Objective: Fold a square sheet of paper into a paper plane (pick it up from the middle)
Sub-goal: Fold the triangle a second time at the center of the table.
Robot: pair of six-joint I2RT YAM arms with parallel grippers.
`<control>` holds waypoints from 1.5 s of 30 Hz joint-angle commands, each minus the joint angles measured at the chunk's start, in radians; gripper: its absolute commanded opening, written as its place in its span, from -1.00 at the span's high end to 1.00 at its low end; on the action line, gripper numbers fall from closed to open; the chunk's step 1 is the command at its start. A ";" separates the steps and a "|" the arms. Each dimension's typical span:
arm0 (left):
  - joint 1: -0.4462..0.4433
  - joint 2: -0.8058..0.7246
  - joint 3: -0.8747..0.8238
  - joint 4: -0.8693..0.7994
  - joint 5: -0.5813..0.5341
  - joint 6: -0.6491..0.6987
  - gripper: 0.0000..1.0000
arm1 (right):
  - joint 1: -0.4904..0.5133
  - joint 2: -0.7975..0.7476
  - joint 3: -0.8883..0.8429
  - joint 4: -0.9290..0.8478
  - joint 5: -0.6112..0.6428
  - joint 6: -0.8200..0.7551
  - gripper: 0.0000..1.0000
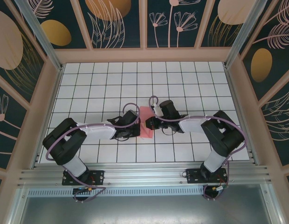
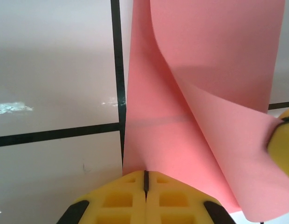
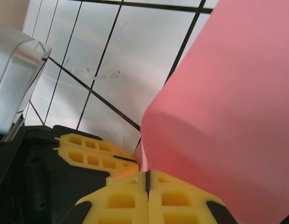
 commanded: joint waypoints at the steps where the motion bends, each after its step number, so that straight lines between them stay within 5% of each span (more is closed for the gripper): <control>1: 0.007 0.056 -0.007 -0.177 -0.097 0.080 0.88 | -0.005 0.023 0.053 -0.057 -0.049 -0.095 1.00; 45: 0.007 0.041 0.025 -0.198 -0.144 0.138 0.84 | -0.075 0.173 0.134 -0.090 -0.078 -0.416 0.99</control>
